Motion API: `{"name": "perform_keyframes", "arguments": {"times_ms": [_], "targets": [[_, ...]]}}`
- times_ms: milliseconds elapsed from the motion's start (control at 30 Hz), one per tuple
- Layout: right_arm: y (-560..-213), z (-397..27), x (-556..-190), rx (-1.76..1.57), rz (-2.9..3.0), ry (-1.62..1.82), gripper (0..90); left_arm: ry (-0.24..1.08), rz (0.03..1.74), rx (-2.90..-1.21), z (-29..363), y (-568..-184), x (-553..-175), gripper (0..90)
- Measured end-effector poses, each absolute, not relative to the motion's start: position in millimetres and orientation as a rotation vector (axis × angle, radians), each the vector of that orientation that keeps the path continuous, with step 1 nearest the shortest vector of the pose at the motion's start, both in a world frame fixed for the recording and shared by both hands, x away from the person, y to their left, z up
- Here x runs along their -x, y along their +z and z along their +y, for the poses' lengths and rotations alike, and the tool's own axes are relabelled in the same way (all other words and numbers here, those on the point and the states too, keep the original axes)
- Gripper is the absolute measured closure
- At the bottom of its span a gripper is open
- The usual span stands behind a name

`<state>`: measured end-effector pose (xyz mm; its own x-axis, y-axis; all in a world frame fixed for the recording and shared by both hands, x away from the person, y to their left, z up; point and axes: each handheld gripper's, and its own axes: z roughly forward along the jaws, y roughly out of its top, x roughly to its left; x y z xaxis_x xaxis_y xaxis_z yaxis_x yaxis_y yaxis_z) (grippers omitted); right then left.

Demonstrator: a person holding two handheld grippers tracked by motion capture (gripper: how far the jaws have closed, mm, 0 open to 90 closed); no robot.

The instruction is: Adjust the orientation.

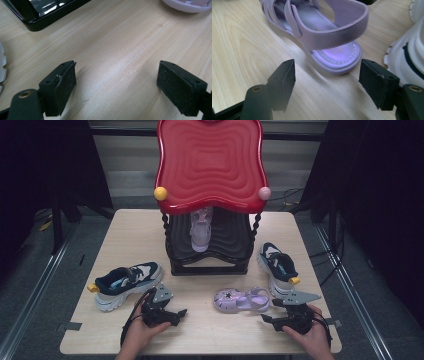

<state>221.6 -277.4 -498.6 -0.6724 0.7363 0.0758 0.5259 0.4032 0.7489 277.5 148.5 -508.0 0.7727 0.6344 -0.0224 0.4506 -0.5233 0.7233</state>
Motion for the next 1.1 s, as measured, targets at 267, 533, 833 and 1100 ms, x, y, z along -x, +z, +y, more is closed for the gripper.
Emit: {"name": "perform_keyframes", "arguments": {"times_ms": [267,533,833,1100], "targets": [[-500.8,-269.3,-230.6,-1.096,2.403,1.137,25.7,0.314,0.805,-2.212,148.4,-508.0,-277.5,15.5],[-501.2,-269.6,-231.2,-1.106,2.401,1.154,24.5,0.314,0.806,-2.212,148.4,-508.0,-277.5,15.5],[-499.7,-268.1,-212.4,-1.095,2.426,1.163,26.5,0.316,0.804,-2.213,148.5,-507.9,-277.5,15.5],[-499.9,-278.0,-214.1,-1.128,2.373,1.185,25.5,0.317,0.807,-2.212,148.3,-508.0,-277.4,15.5]]}}
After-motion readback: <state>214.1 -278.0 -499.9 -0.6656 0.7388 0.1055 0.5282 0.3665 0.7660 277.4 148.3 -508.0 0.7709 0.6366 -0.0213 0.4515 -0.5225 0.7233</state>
